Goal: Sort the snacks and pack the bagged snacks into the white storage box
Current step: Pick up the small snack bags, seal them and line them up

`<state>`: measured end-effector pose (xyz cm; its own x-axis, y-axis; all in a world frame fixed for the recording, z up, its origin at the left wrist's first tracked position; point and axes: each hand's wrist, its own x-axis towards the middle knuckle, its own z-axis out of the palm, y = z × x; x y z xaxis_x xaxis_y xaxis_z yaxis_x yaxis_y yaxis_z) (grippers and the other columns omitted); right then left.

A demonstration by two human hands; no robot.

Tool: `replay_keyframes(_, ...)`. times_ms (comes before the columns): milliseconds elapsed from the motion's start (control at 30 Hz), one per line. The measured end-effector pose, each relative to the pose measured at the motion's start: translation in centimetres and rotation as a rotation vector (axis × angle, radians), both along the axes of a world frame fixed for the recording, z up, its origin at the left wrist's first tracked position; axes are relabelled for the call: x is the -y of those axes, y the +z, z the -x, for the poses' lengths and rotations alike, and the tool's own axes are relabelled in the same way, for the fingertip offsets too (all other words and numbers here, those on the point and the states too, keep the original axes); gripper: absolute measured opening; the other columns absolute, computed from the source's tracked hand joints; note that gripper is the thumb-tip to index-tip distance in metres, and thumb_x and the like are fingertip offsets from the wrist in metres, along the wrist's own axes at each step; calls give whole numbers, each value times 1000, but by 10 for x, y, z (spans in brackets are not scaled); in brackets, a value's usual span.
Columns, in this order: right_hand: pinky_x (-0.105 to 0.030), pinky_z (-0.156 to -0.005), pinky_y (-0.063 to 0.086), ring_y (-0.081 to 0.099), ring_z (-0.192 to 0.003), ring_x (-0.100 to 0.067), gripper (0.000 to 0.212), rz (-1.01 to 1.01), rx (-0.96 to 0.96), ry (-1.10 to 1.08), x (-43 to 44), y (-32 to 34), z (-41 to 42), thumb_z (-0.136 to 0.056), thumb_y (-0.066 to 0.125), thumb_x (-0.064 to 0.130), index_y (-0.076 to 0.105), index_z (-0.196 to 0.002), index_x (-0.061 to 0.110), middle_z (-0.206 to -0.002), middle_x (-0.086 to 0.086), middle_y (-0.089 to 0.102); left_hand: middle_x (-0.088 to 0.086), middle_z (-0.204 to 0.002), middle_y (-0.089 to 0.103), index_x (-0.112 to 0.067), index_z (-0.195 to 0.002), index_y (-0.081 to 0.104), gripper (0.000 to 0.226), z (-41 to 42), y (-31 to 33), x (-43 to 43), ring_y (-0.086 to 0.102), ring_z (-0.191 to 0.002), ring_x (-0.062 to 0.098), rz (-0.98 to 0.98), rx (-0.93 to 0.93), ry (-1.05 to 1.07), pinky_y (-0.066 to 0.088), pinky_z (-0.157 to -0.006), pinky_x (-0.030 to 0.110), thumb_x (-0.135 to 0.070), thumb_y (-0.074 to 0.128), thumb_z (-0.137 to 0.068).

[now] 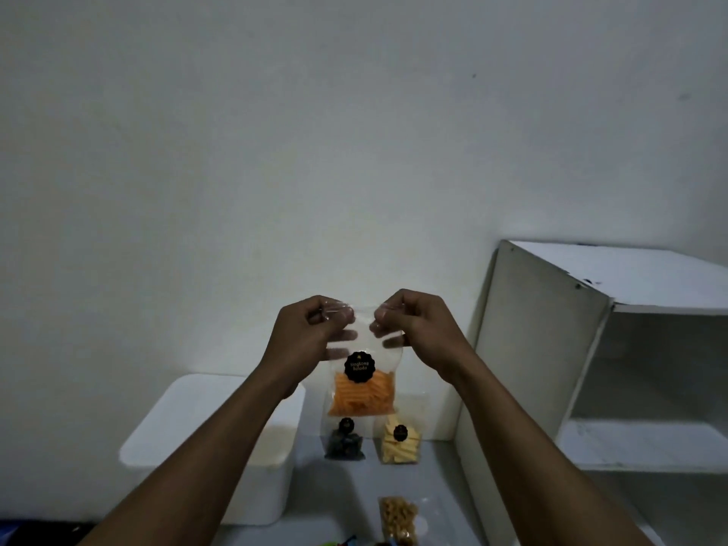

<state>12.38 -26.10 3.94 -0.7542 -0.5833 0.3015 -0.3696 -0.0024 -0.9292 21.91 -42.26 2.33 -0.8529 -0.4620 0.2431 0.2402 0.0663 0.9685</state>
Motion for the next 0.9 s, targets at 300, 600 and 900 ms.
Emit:
replay_keyframes(300,-32,-65,59,70,-74,-16,8,-54,-100,6,1,19,-8,-92,67,12,70,-86,6,-77,-8,73,15,-86,74,-2,-89,71,5,2,20,-2,75,-83,24,121,-49,23,63,-71,42,-7,70,-88)
replay_keyframes(600,-39,-72,61,73,-77,-21,9,9,-16,-28,-6,20,-4,-90,70,9,67,-92,1,-83,-15,75,18,-83,72,9,-89,66,9,9,21,-1,74,-78,25,11,-88,31,62,-75,42,0,65,-90)
replay_keyframes(900,-35,-70,59,71,-71,-20,10,54,-93,-106,-7,28,5,-90,69,4,67,-80,3,-83,-21,74,17,-93,72,2,-93,71,11,21,28,0,71,-83,24,29,-42,-50,62,-75,36,-7,69,-89)
